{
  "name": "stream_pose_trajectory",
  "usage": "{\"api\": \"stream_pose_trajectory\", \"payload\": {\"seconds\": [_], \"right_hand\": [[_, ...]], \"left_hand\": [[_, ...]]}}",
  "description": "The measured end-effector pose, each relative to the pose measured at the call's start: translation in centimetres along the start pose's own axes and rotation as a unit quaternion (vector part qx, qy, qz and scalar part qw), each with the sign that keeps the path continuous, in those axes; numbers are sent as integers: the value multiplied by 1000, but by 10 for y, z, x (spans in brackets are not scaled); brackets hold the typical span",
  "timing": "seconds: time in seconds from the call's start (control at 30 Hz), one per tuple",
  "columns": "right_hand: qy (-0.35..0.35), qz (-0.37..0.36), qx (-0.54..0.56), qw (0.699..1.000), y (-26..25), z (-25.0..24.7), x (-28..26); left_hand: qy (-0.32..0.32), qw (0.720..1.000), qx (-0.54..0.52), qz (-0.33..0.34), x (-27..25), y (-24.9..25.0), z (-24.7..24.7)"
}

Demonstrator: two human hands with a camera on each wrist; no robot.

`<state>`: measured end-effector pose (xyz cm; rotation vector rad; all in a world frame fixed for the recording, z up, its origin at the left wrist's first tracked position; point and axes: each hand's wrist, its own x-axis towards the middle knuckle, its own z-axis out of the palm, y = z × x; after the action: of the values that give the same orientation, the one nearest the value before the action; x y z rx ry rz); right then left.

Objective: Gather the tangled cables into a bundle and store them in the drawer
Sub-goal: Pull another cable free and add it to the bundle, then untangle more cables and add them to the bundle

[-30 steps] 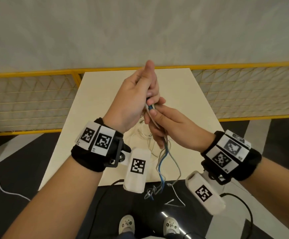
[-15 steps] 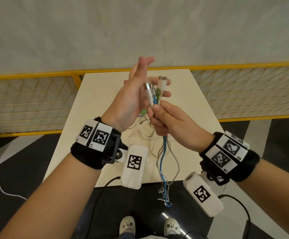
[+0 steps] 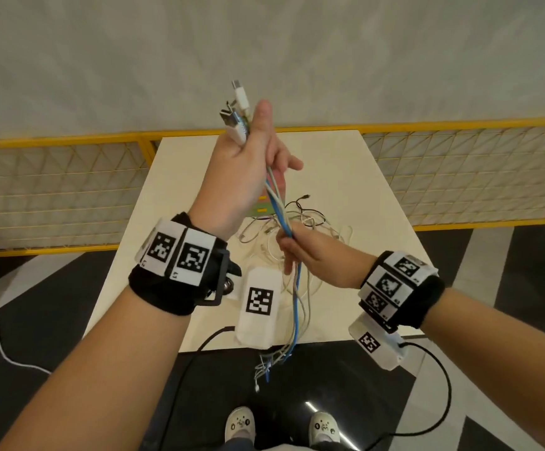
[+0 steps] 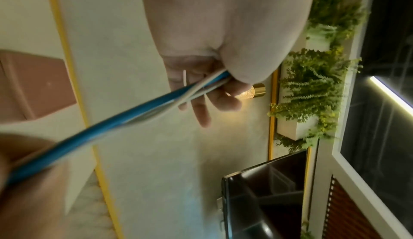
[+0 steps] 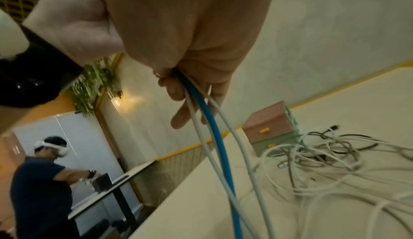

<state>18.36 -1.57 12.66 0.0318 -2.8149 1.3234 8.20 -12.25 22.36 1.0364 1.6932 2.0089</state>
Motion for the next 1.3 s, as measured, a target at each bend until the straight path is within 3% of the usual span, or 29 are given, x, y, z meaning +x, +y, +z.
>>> {"api": "stream_pose_trajectory", "payload": {"seconds": [0.13, 0.23, 0.33, 0.47, 0.57, 0.7, 0.8, 0.87, 0.93, 0.97, 1.03, 1.17, 1.23, 1.3], "right_hand": [[-70, 30, 14, 997, -5, 4, 4], [25, -19, 122, 992, -22, -3, 16], [57, -40, 155, 985, -25, 1, 25], [45, -48, 152, 986, -12, 19, 32], [-5, -38, 86, 996, 13, 34, 33], [-93, 77, 31, 992, 63, 57, 20], [-138, 173, 64, 973, 77, 63, 13], [-239, 236, 55, 940, 71, 59, 13], [-342, 237, 11, 909, 63, 53, 18], [-358, 214, -24, 908, 63, 50, 22], [-315, 171, -77, 931, 69, 41, 32], [-96, 116, -131, 980, 93, 10, 62], [-42, 119, -203, 971, 109, 1, 74], [-69, 126, -269, 952, 123, 1, 81]], "left_hand": [[-89, 984, 152, -29, -11, -10, -7], [-166, 956, 221, -94, -20, -24, -8], [-130, 961, 218, -112, -23, -33, -11], [-64, 975, 209, -48, -12, -42, -19], [25, 988, 150, -27, -2, -41, -24], [142, 989, -25, -16, 17, -21, -47], [141, 988, -51, -23, 27, -11, -59], [126, 991, -32, -33, 30, -15, -62], [105, 993, -6, -50, 29, -21, -62], [90, 994, 2, -62, 29, -24, -62], [58, 994, 16, -88, 27, -30, -61], [7, 990, 70, -124, 19, -47, -55], [8, 987, 101, -128, 16, -57, -53], [13, 984, 121, -128, 15, -67, -51]]}}
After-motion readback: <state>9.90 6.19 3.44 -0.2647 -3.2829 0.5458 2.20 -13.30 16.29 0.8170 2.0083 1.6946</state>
